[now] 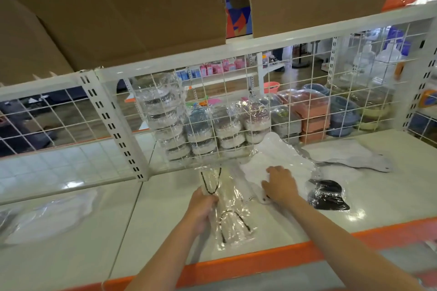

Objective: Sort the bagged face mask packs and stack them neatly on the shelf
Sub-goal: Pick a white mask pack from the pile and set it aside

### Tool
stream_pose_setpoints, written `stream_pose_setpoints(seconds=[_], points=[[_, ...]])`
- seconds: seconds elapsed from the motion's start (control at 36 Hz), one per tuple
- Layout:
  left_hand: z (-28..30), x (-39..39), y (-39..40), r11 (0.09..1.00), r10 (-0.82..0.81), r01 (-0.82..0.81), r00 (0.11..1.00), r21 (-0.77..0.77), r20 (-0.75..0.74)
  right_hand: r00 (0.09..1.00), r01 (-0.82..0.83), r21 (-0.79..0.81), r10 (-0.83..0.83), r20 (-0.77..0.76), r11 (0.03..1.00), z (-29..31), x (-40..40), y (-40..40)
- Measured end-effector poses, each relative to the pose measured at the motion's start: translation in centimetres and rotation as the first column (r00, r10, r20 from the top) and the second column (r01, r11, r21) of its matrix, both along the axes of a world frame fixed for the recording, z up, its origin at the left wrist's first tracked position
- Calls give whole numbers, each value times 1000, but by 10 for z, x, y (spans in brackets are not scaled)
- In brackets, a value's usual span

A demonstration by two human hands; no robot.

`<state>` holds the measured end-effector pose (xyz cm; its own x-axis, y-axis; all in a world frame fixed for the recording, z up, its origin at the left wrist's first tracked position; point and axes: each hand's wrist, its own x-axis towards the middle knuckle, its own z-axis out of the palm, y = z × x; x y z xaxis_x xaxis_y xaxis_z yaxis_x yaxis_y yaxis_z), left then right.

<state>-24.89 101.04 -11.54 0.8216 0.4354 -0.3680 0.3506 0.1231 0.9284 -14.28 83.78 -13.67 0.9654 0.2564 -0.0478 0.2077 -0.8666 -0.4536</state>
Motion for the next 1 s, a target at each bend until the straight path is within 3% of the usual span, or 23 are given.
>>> stream_pose_setpoints(seconds=[0.08, 0.17, 0.22, 0.33, 0.42, 0.47, 0.53, 0.61, 0.67, 0.75, 0.86, 0.94, 1.0], points=[[-8, 0, 21, 956, 106, -78, 991, 283, -85, 999, 23, -237, -14, 40, 971, -6, 8, -21], [-10, 1, 31, 839, 153, -84, 985, 537, -84, 996, 38, -269, -16, 83, 962, -6, 13, -27], [-8, 1, 27, 817, 109, -61, 993, 573, -49, 995, 45, -242, -22, 98, 969, -6, 12, -24], [-9, 0, 7, 941, -84, 84, 996, 327, -13, 999, 10, 186, -18, 42, 982, -1, -3, -9], [-12, -1, -9, 971, -224, 225, 974, -86, 27, 966, -124, 453, 212, -149, 883, 11, -25, 5], [-18, -2, -11, 941, -189, 194, 981, -279, 44, 910, -182, 546, 351, -223, 818, 14, -36, 12], [-24, -1, -10, 928, -78, 83, 997, -363, 26, 929, -164, 508, 306, -209, 846, 11, -33, 12], [-27, -5, -3, 915, 39, -27, 999, -402, 22, 991, -115, 151, 123, -48, 982, 1, -13, -5], [-23, -10, 2, 907, 59, -38, 998, -420, 37, 998, -62, -41, 61, -25, 997, -5, -1, -21], [-24, -14, 12, 896, 68, -59, 998, -441, 4, 997, -66, -198, 70, 14, 978, -11, 7, -38], [-25, -15, 17, 892, 62, -51, 998, -449, 10, 996, -11, -166, 25, 81, 986, -8, 5, -33], [-27, -13, 14, 865, 91, -65, 995, -498, 29, 999, -2, 83, -1, 47, 997, -2, -7, -19], [-25, -12, 9, 842, 41, -1, 997, -540, 62, 996, -89, 255, 92, -2, 963, 6, -22, -6]])
